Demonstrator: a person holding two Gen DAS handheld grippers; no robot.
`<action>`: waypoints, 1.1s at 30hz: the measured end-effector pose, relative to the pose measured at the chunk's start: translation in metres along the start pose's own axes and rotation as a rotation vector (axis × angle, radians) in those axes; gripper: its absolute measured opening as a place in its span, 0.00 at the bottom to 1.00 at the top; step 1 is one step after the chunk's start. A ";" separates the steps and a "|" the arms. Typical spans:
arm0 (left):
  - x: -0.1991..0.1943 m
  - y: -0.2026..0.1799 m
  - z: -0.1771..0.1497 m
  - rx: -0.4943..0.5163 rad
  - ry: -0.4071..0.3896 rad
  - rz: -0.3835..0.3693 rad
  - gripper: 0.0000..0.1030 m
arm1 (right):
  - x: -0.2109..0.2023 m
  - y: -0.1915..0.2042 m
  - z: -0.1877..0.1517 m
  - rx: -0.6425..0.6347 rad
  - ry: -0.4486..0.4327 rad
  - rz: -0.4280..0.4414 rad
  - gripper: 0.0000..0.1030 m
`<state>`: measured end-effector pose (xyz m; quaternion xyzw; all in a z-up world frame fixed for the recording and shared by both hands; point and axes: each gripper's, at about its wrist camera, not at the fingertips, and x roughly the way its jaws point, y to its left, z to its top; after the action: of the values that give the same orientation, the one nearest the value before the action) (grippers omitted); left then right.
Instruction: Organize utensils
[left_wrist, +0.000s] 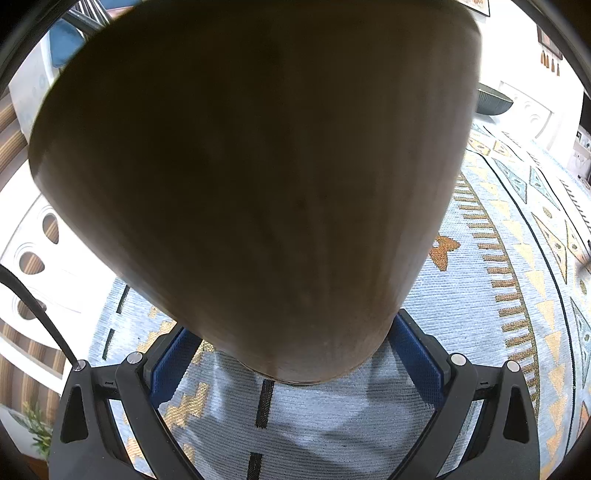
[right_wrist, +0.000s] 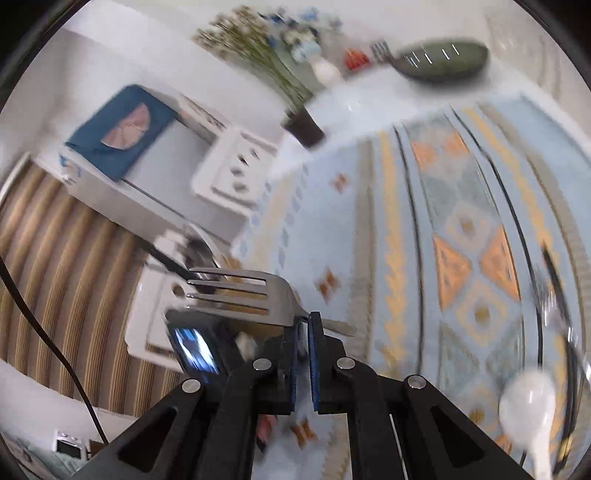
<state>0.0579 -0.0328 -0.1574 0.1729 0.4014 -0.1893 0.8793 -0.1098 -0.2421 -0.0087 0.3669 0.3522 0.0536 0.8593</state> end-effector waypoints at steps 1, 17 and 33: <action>0.000 0.000 0.000 0.000 0.000 0.001 0.98 | -0.002 0.004 0.007 -0.011 -0.011 0.009 0.05; -0.001 0.001 0.001 0.001 -0.002 0.002 0.97 | 0.021 0.110 0.064 -0.195 -0.058 0.166 0.05; -0.002 -0.002 0.002 0.000 0.002 0.000 0.98 | 0.146 -0.022 0.044 -0.193 0.382 -0.057 0.48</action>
<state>0.0572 -0.0348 -0.1547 0.1731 0.4021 -0.1891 0.8790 0.0239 -0.2332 -0.0846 0.2560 0.5121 0.1313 0.8093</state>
